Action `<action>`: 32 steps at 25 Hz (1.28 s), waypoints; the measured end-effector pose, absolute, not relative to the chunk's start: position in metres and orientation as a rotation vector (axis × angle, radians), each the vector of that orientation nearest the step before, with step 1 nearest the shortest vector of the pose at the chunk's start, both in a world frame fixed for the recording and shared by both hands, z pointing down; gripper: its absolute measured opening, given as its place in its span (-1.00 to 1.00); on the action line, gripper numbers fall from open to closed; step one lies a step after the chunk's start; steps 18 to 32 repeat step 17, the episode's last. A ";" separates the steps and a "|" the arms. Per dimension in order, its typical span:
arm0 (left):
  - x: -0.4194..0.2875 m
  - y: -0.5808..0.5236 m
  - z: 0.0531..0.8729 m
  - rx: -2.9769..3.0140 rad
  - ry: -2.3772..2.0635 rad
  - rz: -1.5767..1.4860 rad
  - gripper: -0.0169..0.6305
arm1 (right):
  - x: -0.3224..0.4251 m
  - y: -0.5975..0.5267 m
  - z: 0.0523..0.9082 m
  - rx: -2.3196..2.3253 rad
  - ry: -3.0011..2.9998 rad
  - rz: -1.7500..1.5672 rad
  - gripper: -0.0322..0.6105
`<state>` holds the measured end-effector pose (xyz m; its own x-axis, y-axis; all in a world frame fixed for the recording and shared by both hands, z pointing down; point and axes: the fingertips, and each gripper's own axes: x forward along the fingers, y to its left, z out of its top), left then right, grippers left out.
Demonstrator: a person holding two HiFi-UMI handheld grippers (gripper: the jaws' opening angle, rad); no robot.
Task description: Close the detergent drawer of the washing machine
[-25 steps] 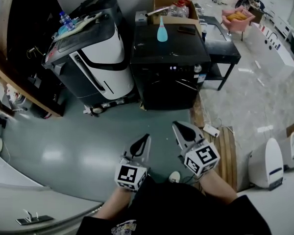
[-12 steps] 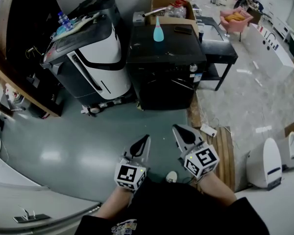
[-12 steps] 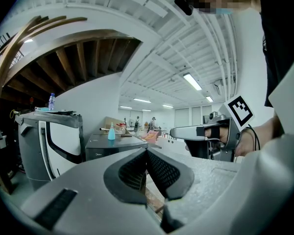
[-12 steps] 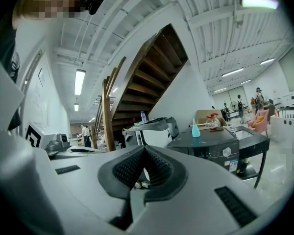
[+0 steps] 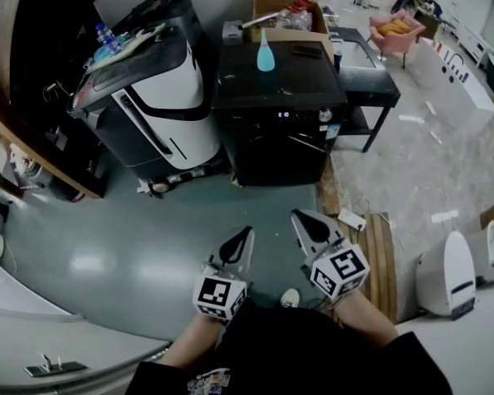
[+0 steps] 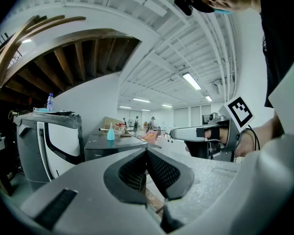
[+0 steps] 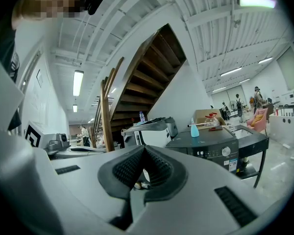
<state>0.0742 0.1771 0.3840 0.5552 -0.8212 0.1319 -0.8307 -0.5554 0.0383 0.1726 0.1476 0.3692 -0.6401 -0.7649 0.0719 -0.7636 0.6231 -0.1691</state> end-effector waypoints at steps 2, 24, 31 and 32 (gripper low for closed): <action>0.074 0.177 0.384 2.671 -1.427 0.168 -0.94 | 0.173 0.146 0.368 -1.330 2.822 -0.286 -0.90; 0.087 0.181 0.382 2.682 -1.424 0.167 -0.94 | 0.188 0.151 0.370 -1.346 2.805 -0.319 -0.90; 0.087 0.181 0.382 2.682 -1.424 0.167 -0.94 | 0.188 0.151 0.370 -1.346 2.805 -0.319 -0.90; 0.087 0.181 0.382 2.682 -1.424 0.167 -0.94 | 0.188 0.151 0.370 -1.346 2.805 -0.319 -0.90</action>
